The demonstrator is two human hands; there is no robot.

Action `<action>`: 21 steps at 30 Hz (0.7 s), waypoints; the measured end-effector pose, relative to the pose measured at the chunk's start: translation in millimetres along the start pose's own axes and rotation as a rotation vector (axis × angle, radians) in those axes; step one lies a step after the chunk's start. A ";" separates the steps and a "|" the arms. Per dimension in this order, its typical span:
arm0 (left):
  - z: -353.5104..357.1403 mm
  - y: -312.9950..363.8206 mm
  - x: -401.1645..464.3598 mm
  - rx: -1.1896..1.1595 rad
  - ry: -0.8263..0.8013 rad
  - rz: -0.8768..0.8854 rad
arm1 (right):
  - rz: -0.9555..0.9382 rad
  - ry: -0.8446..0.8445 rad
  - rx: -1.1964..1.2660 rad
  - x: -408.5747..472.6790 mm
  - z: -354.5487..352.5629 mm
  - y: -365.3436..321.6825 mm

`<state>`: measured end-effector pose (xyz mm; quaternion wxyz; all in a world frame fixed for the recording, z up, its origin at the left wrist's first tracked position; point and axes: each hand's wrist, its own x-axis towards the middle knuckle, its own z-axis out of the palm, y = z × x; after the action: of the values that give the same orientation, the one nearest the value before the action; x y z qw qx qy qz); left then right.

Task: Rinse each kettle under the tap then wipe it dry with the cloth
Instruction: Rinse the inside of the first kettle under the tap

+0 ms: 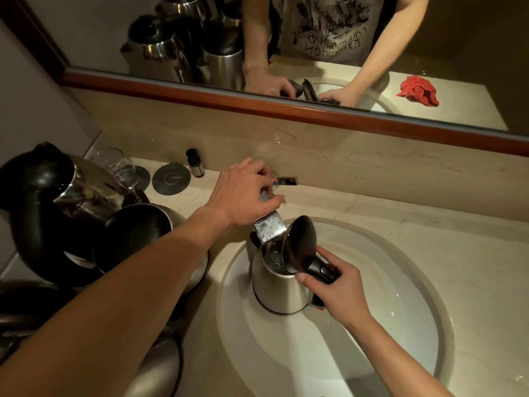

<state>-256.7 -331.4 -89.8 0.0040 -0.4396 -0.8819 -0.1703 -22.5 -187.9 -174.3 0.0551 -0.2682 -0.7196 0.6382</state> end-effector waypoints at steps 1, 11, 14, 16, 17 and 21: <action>0.0 0.0 0.1 0.002 0.001 0.001 | -0.002 -0.002 -0.002 0.1 -0.3 0.3; 0.2 0.3 1.0 0.026 0.017 0.005 | -0.008 0.007 -0.036 1.0 -0.5 0.4; -1.0 0.8 0.9 0.022 0.011 -0.002 | -0.004 0.009 -0.035 0.2 0.2 -0.9; -1.4 1.2 1.0 0.023 0.008 -0.003 | 0.007 0.008 -0.024 -0.1 0.4 -1.8; -1.5 1.3 1.1 0.024 0.009 -0.003 | 0.006 0.006 -0.022 0.0 0.2 -1.7; -1.3 1.3 1.1 0.031 0.004 -0.006 | 0.009 -0.002 -0.018 1.8 -0.9 -1.3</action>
<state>-256.6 -330.2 -88.0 0.0122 -0.4366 -0.8857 -0.1577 -24.0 -186.3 -173.4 0.0491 -0.2712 -0.7241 0.6322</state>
